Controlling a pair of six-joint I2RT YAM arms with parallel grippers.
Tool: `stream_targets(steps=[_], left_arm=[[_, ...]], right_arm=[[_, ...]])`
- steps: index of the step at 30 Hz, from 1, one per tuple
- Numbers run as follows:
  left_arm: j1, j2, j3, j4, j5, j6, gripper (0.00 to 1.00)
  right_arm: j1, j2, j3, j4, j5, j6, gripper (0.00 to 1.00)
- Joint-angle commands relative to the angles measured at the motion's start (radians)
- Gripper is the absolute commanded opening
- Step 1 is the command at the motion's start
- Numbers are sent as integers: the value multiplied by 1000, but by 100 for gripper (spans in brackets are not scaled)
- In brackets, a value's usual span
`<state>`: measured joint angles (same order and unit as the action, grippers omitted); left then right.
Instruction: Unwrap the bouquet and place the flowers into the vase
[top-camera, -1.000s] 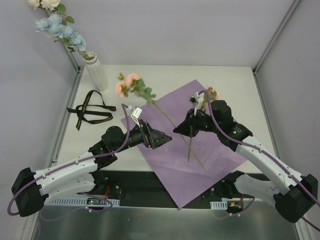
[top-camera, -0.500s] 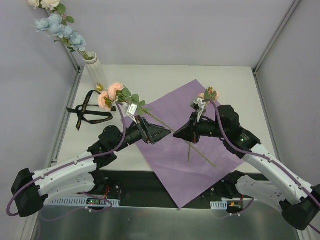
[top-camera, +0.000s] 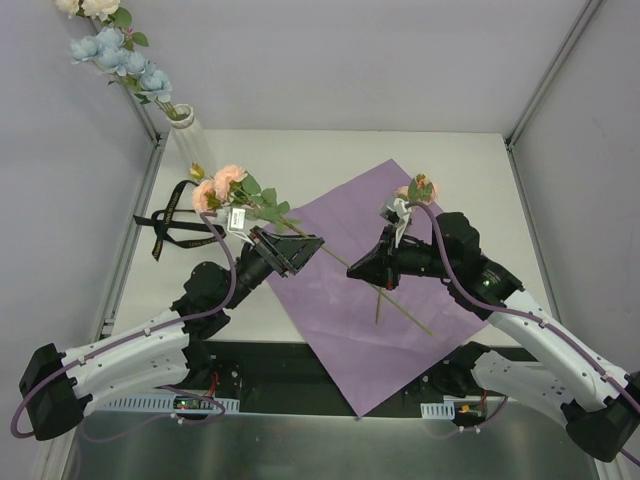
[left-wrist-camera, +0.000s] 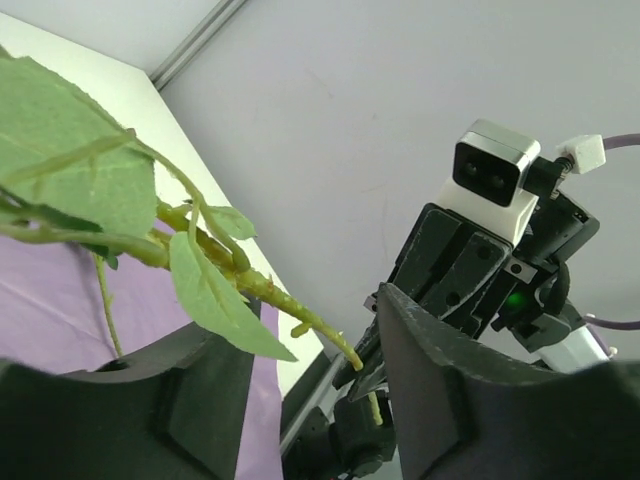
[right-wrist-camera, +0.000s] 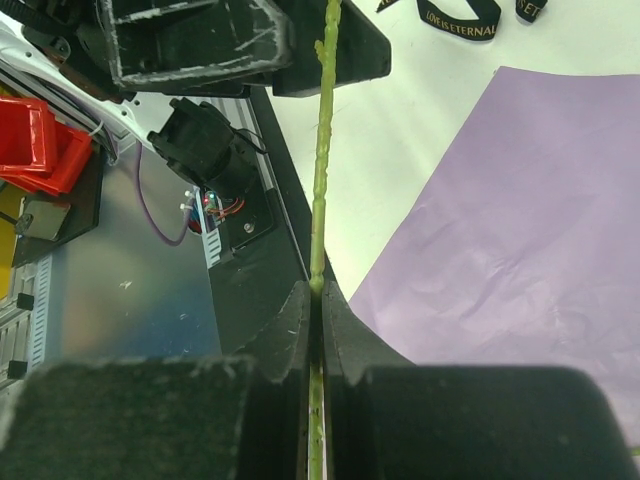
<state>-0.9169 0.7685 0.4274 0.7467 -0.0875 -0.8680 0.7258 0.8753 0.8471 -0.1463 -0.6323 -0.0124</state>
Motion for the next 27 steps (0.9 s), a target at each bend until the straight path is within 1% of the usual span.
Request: stream_targets(steps=[1,2,4,5,7,8,9,10,11,12,13,14,15,16,17,18,20,21,22,23,25,26,27], left_arm=[[-8,2,51,69,-32,56,45],[-7,-1,54,51,-35,64,36],[-7,-8,71,22,-52,96,26],[-7,-11,79,7,-58,109,16],[-7,-17,120,-65,-72,168,3],[-7,-17,141,-107,-89,194,0],[-8,-15,163,-181,-101,248,0],[-7,-12,207,-225,-113,276,0],[-8,-8,227,-257,-141,305,0],[-7,-3,247,-288,-162,363,0],[-7,14,290,-381,-187,388,0],[-7,28,319,-438,-233,409,0],[-7,60,379,-508,-320,450,0],[-7,75,404,-602,-369,477,0],[-7,92,422,-633,-409,507,0],[-5,107,442,-645,-487,556,0],[22,115,458,-650,-527,605,0],[48,120,485,-652,-520,633,0],[122,126,503,-652,-503,642,0],[166,132,528,-659,-479,647,0],[255,159,628,-667,-416,646,0],[323,175,669,-667,-400,655,0],[355,219,764,-667,-393,700,0]], right_arm=[[9,-15,7,50,-7,-24,1],[12,-15,7,50,-7,-24,1],[15,-15,4,48,-7,-26,1],[14,-13,4,48,-7,-29,1],[17,-9,4,42,2,-32,1],[17,-6,6,39,8,-35,3],[17,-2,7,21,34,-37,17],[18,8,15,8,60,-37,29],[18,16,20,-5,92,-37,43],[18,28,27,-51,174,-38,71],[17,46,39,-85,219,-43,81],[17,91,71,-117,265,-44,85],[17,114,85,-180,357,-46,91],[17,149,95,-202,400,-43,93],[17,159,101,-211,437,-40,94],[14,165,98,-220,494,-28,97],[12,169,92,-222,545,-21,99],[6,168,92,-220,551,-23,100],[4,177,92,-222,553,-21,100],[-2,183,93,-220,549,-20,100],[-5,206,95,-214,539,-14,99],[-9,215,98,-211,525,-14,99],[-11,226,102,-210,520,-11,99]])
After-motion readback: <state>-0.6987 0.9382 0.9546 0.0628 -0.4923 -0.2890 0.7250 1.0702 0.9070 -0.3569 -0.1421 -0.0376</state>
